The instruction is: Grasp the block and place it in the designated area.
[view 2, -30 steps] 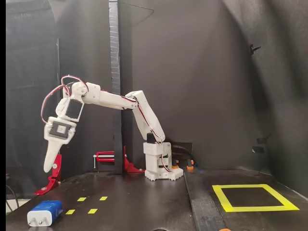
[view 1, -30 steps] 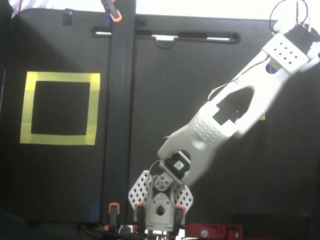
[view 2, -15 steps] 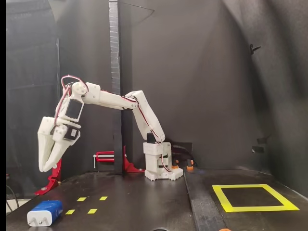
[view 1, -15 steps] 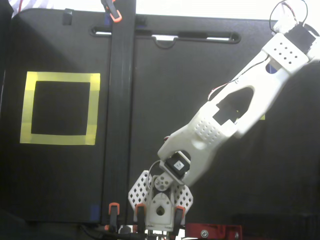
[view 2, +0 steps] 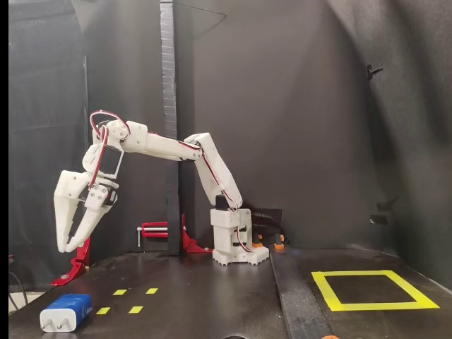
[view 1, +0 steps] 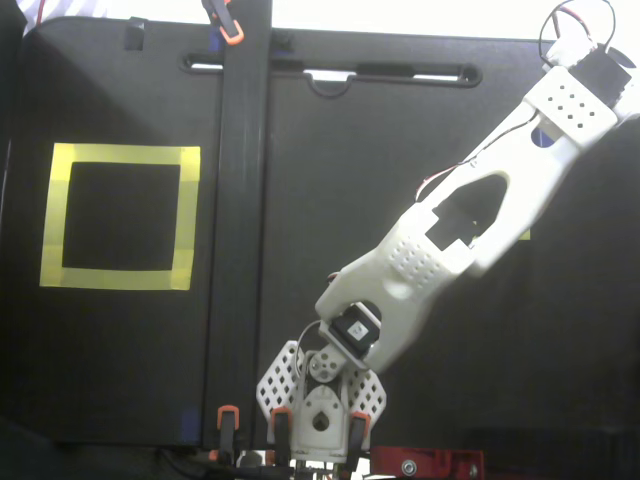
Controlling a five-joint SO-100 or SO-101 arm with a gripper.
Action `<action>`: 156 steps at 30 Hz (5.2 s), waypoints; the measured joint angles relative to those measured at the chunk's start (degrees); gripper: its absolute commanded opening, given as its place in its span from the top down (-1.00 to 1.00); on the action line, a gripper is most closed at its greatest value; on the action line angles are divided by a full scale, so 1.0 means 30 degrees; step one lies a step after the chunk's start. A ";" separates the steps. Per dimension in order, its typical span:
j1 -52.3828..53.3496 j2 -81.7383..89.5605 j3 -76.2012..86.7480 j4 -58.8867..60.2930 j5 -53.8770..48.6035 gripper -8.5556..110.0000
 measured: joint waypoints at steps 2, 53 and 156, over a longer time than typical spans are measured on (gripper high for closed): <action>0.0000 0.0000 0.0000 0.0059 0.0000 0.58; 0.0469 -0.5010 0.0000 -0.4541 0.2021 0.12; 0.0088 -0.7207 0.0176 -0.5947 0.3516 0.50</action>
